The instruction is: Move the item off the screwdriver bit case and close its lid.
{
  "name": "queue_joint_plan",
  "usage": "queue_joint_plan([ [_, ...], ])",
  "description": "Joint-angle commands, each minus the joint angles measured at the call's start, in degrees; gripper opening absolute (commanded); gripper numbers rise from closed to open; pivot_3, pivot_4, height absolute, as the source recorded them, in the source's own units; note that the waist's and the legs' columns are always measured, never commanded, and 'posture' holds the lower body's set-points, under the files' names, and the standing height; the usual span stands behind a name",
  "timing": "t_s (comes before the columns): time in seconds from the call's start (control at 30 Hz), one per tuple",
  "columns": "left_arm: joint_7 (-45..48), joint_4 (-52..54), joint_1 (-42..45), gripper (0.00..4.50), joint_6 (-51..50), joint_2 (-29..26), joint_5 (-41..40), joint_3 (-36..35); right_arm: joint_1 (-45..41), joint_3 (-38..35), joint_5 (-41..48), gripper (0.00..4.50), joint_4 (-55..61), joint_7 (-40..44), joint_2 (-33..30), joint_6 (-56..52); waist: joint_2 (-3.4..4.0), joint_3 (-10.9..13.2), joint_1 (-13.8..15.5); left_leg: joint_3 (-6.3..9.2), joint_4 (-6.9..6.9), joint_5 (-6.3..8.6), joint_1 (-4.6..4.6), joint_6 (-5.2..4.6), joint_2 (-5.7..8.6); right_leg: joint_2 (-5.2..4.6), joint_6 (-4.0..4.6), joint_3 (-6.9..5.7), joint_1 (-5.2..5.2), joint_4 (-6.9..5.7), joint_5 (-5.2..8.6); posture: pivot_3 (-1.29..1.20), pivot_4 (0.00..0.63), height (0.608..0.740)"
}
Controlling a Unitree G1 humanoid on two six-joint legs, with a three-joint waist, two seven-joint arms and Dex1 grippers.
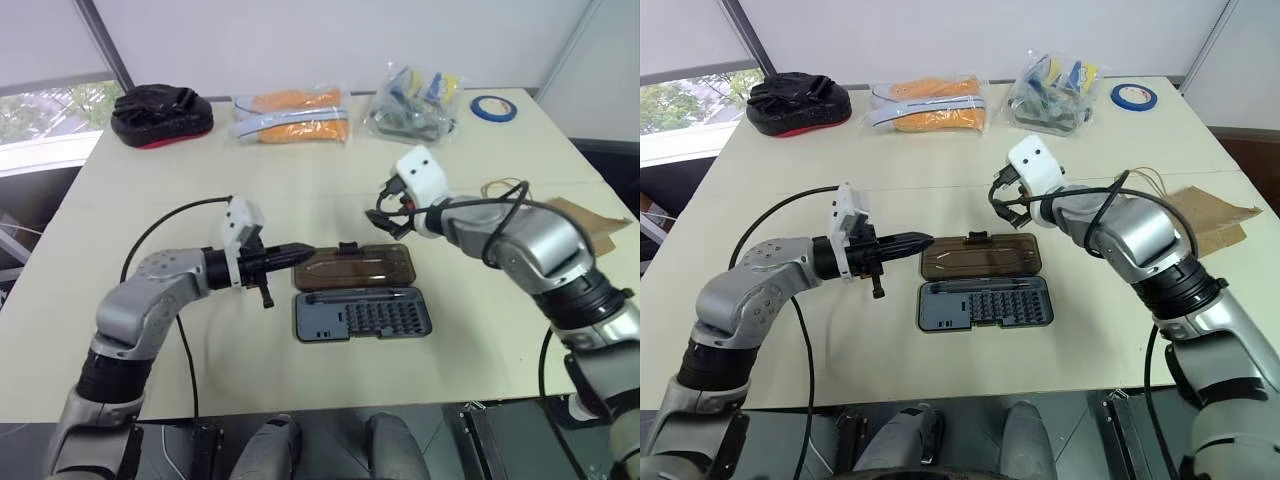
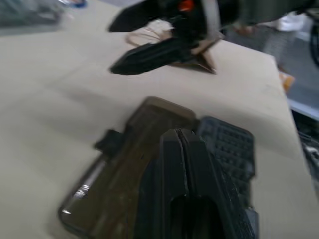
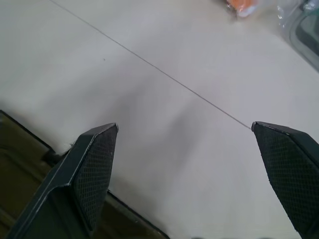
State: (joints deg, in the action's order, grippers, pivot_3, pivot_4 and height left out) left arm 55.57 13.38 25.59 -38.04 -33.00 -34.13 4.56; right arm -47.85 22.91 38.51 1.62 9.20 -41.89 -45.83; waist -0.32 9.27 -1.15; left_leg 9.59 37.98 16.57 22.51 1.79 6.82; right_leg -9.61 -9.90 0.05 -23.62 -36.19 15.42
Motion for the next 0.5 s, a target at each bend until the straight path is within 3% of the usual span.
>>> queue_joint_plan([
  [0.03,6.11,-2.73,0.9,0.0,1.85,-1.86,2.15,4.01,-0.81,-10.14,2.05,4.47,-2.52,2.46,5.46,0.45,0.05,0.04,0.03,0.01,0.0,0.0,0.0,0.0,-0.01,0.0,0.0,0.0,0.0,0.0,0.0,0.0,0.15,0.74],
  [0.2,11.26,-6.92,1.25,0.0,5.65,-2.29,5.98,8.62,-2.52,-19.82,2.63,4.47,-7.05,2.02,11.92,-1.18,0.04,0.05,0.46,0.06,0.0,0.0,0.01,0.01,-0.13,0.0,0.04,-0.01,0.02,0.02,-0.02,0.0,0.15,0.74],
  [0.5,14.27,-10.81,1.14,0.0,8.93,-0.07,10.44,12.49,-0.83,-20.26,-4.68,4.47,-4.6,6.57,12.39,-2.28,0.05,0.05,0.04,0.04,-0.02,0.0,0.0,0.02,-0.14,0.0,0.04,0.0,-0.03,-0.02,-0.02,0.0,0.15,0.74],
])
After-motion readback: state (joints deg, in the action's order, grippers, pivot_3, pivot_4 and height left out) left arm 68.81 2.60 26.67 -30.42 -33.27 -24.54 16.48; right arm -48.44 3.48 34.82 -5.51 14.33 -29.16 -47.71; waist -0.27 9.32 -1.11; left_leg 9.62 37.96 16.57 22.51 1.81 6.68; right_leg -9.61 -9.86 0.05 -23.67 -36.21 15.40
